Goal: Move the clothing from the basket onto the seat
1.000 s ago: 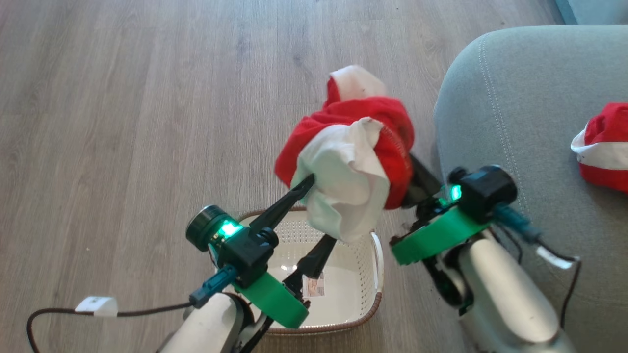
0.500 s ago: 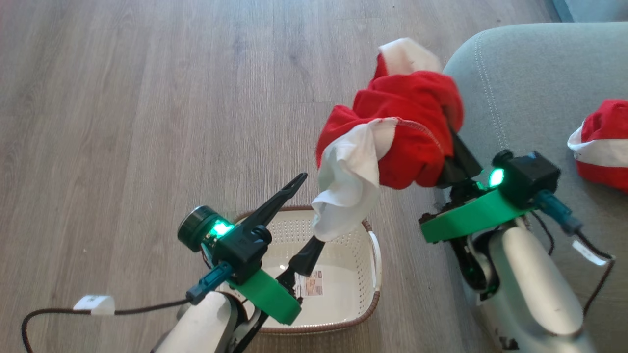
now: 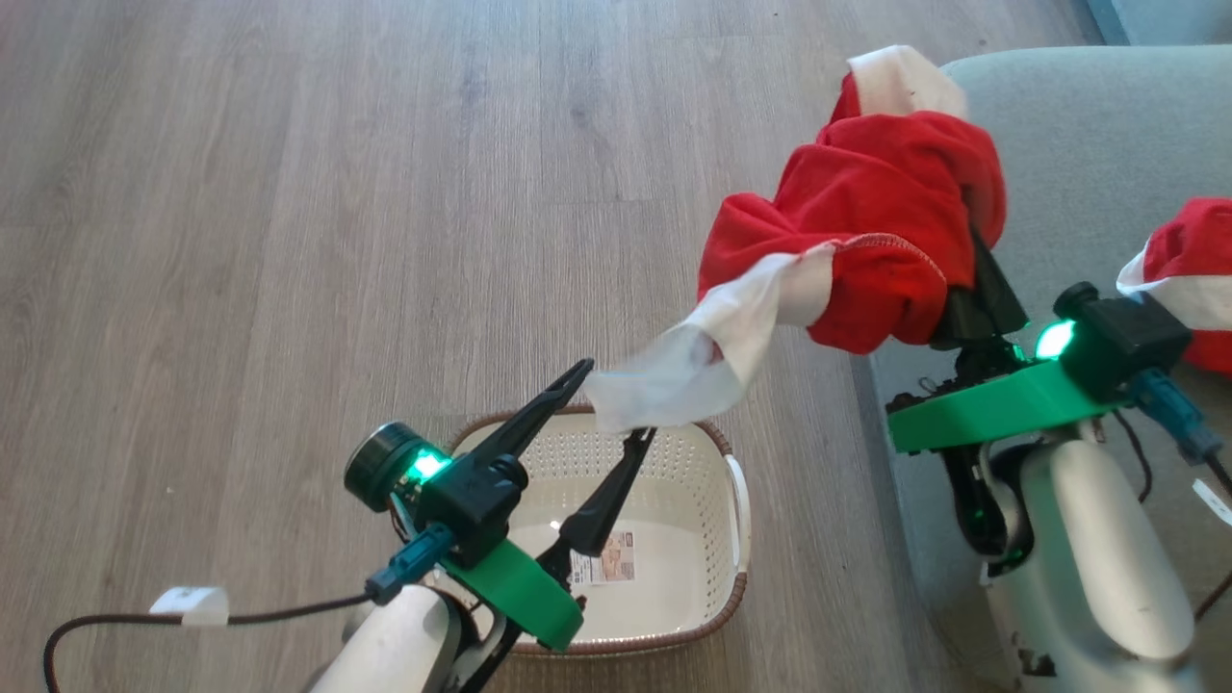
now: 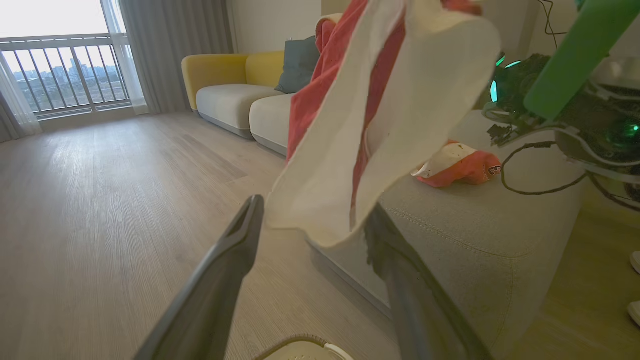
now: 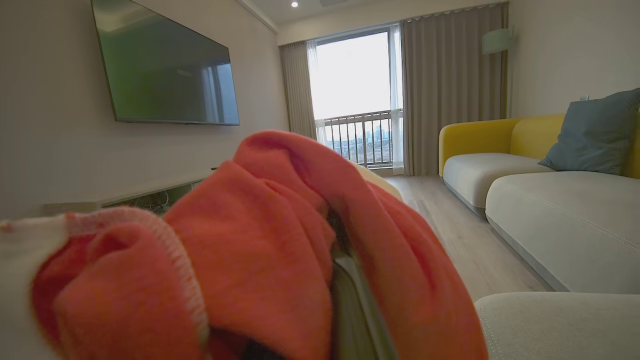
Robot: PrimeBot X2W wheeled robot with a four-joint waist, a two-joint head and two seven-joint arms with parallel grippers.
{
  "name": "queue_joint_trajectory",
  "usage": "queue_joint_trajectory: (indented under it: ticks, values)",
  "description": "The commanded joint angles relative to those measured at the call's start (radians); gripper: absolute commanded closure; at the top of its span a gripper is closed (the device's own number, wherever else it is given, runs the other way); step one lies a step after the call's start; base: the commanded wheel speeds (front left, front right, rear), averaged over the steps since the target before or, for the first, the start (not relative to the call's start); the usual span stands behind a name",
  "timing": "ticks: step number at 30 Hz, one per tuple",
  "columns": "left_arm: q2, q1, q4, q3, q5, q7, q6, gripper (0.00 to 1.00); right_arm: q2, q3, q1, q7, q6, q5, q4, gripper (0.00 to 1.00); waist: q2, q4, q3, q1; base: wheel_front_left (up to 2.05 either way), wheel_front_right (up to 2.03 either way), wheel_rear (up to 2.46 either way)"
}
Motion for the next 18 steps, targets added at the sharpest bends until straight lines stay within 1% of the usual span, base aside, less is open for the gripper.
queue_joint_trajectory:
  ticks: [1, 18]
  values:
    - [0.010, -0.025, -0.031, 0.045, 0.011, -0.005, -0.001, 0.00, 0.014, 0.007, -0.016, -0.009, 0.000, -0.010, -0.044, 1.00, 0.0000, 0.000, 0.000, 0.0000, 0.00, 0.00, 0.00]
    - [0.033, 0.015, 0.013, 0.020, 0.025, -0.005, -0.001, 0.00, 0.014, -0.111, 0.051, -0.009, 0.000, -0.046, -0.043, 1.00, 0.0000, -0.003, -0.003, 0.0000, 0.00, 0.00, 0.00]
